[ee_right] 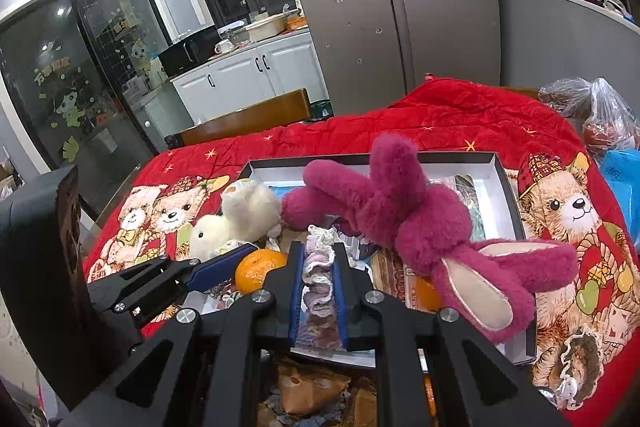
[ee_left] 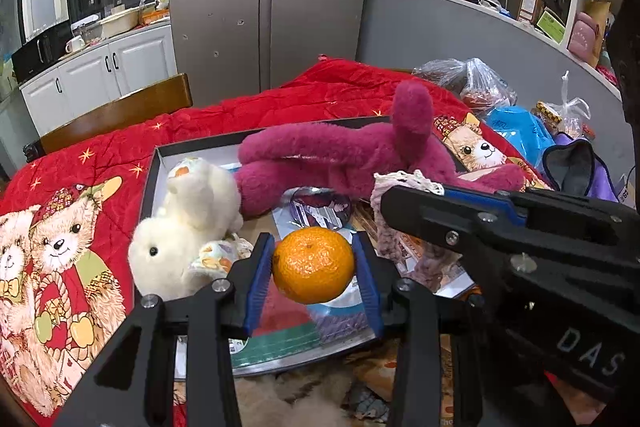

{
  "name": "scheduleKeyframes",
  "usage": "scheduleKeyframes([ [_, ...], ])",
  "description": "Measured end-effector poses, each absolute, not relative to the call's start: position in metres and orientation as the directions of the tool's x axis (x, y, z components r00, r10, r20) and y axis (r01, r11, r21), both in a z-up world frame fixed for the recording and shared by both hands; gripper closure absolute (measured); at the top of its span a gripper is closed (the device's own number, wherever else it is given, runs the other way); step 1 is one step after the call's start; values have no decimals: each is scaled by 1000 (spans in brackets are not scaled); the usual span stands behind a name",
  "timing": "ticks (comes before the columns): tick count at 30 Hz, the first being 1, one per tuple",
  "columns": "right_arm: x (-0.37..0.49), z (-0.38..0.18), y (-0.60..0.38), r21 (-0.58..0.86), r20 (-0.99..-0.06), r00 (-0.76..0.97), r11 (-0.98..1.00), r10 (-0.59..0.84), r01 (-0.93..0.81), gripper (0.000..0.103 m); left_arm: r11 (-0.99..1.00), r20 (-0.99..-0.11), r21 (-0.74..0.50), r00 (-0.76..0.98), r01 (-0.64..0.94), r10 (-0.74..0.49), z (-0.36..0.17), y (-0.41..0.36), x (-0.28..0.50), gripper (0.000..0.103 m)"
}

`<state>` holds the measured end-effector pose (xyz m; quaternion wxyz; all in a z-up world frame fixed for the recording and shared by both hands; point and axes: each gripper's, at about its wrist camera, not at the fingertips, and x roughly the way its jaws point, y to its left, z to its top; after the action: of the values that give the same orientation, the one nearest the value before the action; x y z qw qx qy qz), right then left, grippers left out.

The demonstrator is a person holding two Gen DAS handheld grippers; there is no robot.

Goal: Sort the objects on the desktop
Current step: 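Lower and release the orange with the left tool while the right tool releases the scrunchie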

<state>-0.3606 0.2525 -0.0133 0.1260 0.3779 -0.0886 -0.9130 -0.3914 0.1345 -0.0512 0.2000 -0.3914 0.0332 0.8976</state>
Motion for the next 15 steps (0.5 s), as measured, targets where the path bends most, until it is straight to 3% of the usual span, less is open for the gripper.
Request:
scheduleKeyframes([
  [10,-364,-23,247,256,-695,-652,-951,-305,172,84,-930,-753,-71,-592,-361,287,-66,137,-398,61],
  [11,-365,-24,246,252,-697,-650,-952,-303,174,79,-932,-753,-74,-593,-355,285,-66,135,-399,58],
  [13,-364,-23,245,243,-692,-660,-955,-293,170,55,-937,-745,-66,-608,-342,275,-63,132,-400,44],
  [15,-364,-21,248,257,-682,-667,-952,-300,165,45,-938,-733,-63,-622,-341,276,-59,130,-398,30],
])
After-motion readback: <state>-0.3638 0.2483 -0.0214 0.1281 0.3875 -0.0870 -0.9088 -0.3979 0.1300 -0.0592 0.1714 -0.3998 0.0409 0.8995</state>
